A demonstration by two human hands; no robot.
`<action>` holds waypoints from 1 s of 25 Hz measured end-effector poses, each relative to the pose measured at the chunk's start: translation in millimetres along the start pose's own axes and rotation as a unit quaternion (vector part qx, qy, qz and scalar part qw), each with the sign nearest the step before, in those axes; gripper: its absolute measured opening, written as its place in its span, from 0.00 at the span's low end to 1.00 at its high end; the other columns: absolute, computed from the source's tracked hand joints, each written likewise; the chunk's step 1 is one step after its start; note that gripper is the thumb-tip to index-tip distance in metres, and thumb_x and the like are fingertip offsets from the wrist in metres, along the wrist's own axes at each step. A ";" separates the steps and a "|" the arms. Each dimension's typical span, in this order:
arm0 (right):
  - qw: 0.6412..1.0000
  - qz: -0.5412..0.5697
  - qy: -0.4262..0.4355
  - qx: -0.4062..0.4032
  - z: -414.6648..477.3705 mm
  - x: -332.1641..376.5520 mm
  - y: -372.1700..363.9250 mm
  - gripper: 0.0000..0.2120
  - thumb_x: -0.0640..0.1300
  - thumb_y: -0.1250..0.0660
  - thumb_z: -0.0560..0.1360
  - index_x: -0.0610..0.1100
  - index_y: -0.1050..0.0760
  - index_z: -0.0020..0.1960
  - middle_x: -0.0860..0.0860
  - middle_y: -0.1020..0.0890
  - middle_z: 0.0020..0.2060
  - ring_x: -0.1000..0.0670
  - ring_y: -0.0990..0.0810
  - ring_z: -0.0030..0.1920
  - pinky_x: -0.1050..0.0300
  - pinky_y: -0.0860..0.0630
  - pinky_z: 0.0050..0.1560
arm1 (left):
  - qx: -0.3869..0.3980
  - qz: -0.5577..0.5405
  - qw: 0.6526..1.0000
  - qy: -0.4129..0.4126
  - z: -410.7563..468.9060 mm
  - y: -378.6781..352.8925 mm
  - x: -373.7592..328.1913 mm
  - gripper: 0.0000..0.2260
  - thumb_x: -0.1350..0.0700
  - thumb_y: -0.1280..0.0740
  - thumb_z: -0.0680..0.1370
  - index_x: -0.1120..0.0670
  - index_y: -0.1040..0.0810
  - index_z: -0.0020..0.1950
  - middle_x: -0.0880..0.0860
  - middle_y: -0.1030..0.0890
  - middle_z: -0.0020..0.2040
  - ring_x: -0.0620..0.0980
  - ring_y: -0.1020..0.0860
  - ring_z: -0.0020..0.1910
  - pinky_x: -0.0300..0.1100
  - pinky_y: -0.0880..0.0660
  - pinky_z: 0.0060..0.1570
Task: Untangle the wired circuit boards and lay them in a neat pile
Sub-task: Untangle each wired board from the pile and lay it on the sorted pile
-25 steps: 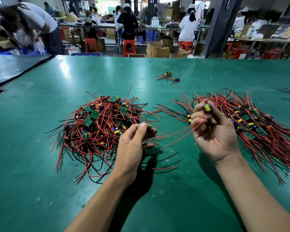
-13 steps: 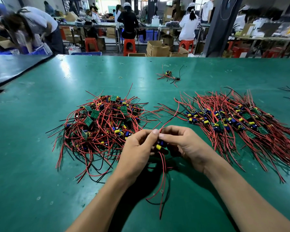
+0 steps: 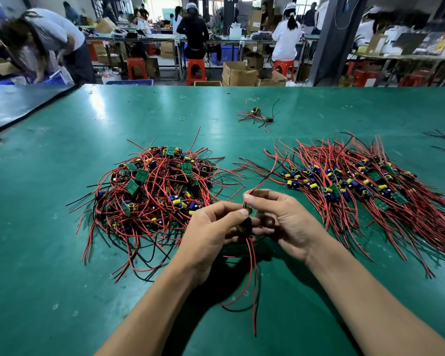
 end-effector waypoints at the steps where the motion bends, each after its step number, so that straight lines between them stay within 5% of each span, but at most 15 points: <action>1: 1.000 -0.021 0.006 0.002 -0.1 -0.1 1.2 0.10 0.42 0.24 0.64 0.43 0.22 0.43 0.51 0.23 0.27 0.56 0.34 0.23 0.65 0.35 0.22 | -0.003 0.005 1.000 0.006 0.3 0.4 0.5 0.03 0.63 0.32 0.77 0.58 0.18 0.47 0.63 0.15 0.44 0.59 0.15 0.42 0.45 0.19 0.44; 5: 0.998 -0.060 0.012 0.020 0.4 -2.3 4.5 0.09 0.46 0.21 0.62 0.47 0.19 0.38 0.48 0.25 0.29 0.53 0.32 0.26 0.60 0.34 0.29 | -0.005 -0.004 1.000 0.022 -0.2 -1.2 1.9 0.05 0.63 0.32 0.77 0.58 0.17 0.44 0.63 0.16 0.41 0.57 0.16 0.36 0.41 0.20 0.32; 8: 0.992 -0.093 -0.026 0.085 -3.3 -1.4 6.0 0.10 0.46 0.23 0.67 0.45 0.15 0.46 0.44 0.19 0.39 0.47 0.24 0.35 0.58 0.23 0.30 | -0.005 0.015 1.000 0.012 -1.4 -2.6 4.5 0.09 0.61 0.34 0.79 0.57 0.15 0.43 0.60 0.16 0.39 0.54 0.17 0.33 0.39 0.21 0.31; 10: 0.987 -0.134 -0.036 0.086 -3.6 -1.8 7.3 0.12 0.47 0.25 0.70 0.42 0.15 0.51 0.42 0.21 0.42 0.43 0.29 0.40 0.57 0.21 0.34 | -0.014 0.016 1.000 0.016 -1.8 -3.1 5.2 0.09 0.61 0.34 0.79 0.58 0.15 0.44 0.60 0.16 0.37 0.53 0.18 0.32 0.38 0.22 0.29; 15: 0.984 -0.174 0.025 0.000 4.3 -3.9 11.9 0.12 0.48 0.28 0.74 0.38 0.17 0.45 0.50 0.35 0.22 0.55 0.40 0.22 0.65 0.39 0.23 | -0.030 0.029 0.999 0.016 -1.8 -4.3 4.1 0.07 0.63 0.33 0.78 0.62 0.17 0.43 0.59 0.18 0.34 0.53 0.20 0.29 0.37 0.24 0.28; 22: 0.985 -0.125 0.084 -0.089 15.4 -5.3 18.6 0.13 0.45 0.27 0.75 0.35 0.20 0.41 0.49 0.40 0.23 0.54 0.45 0.20 0.65 0.48 0.23 | -0.021 0.054 0.998 0.013 -2.4 -6.8 2.0 0.09 0.64 0.33 0.77 0.63 0.17 0.39 0.59 0.19 0.32 0.50 0.23 0.28 0.40 0.23 0.31; 25: 0.980 -0.099 0.107 -0.134 18.7 -1.5 23.9 0.12 0.43 0.27 0.76 0.41 0.25 0.35 0.41 0.33 0.34 0.56 0.43 0.20 0.66 0.45 0.22 | -0.007 0.063 0.998 0.017 -3.8 -7.0 2.1 0.08 0.64 0.32 0.77 0.62 0.17 0.39 0.59 0.18 0.33 0.52 0.22 0.30 0.40 0.22 0.31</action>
Point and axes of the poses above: each hand's wrist, its own z-axis towards the middle knuckle, its own y-axis out of the back of the hand, x = y × z, the point moved 1 cm from there along z, towards the middle knuckle
